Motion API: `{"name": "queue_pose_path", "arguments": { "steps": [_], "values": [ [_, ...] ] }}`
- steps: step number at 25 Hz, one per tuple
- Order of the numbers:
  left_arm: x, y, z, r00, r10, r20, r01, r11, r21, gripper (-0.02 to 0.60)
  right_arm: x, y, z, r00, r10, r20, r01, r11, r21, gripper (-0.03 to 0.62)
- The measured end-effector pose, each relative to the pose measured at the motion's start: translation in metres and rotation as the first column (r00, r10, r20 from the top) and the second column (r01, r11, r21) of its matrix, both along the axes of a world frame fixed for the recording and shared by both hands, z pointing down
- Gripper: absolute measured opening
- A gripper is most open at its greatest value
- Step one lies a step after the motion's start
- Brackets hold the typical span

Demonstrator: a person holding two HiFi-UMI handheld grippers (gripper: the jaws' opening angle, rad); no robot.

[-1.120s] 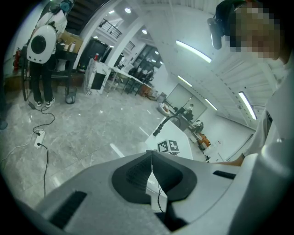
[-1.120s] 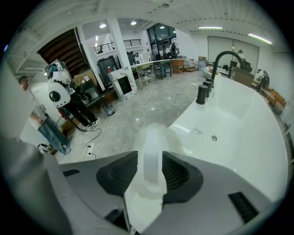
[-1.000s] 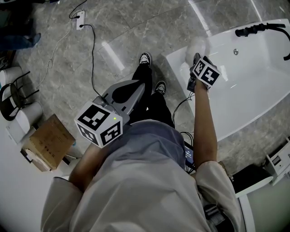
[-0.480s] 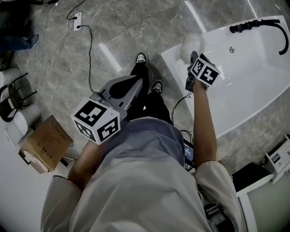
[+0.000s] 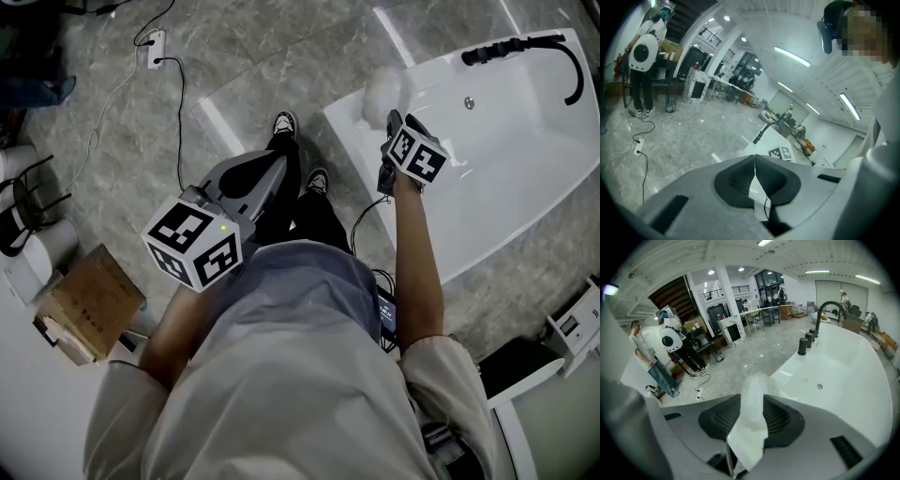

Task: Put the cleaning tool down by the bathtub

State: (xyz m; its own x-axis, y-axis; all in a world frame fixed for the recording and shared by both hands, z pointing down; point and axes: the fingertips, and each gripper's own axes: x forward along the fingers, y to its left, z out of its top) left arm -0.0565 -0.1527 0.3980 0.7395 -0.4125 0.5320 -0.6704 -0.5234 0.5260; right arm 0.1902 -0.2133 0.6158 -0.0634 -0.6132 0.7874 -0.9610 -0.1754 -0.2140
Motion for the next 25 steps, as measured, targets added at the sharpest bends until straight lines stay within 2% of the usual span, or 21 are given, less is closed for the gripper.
{"name": "queue_pose_path", "arguments": {
  "steps": [15,17,22,25],
  "values": [
    [0.005,0.010,-0.007,1.000,-0.024,-0.010,0.024,0.999,0.041,0.009,-0.001,0.026,-0.046,0.998,-0.034,0.049,0.030,0.996,0.086,0.120],
    [0.007,0.012,-0.009,0.999,-0.030,-0.015,0.031,0.998,0.046,0.009,-0.005,0.029,-0.052,0.996,-0.046,0.072,0.039,0.994,0.101,0.112],
    [0.011,0.017,-0.009,0.999,-0.041,-0.008,0.041,0.997,0.065,0.009,-0.021,0.042,-0.070,0.979,-0.052,0.198,0.027,0.992,0.126,0.091],
    [0.016,0.020,-0.010,0.999,-0.045,-0.012,0.046,0.996,0.073,0.009,-0.025,0.047,-0.080,0.974,-0.086,0.208,0.056,0.987,0.150,0.083]
  ]
}}
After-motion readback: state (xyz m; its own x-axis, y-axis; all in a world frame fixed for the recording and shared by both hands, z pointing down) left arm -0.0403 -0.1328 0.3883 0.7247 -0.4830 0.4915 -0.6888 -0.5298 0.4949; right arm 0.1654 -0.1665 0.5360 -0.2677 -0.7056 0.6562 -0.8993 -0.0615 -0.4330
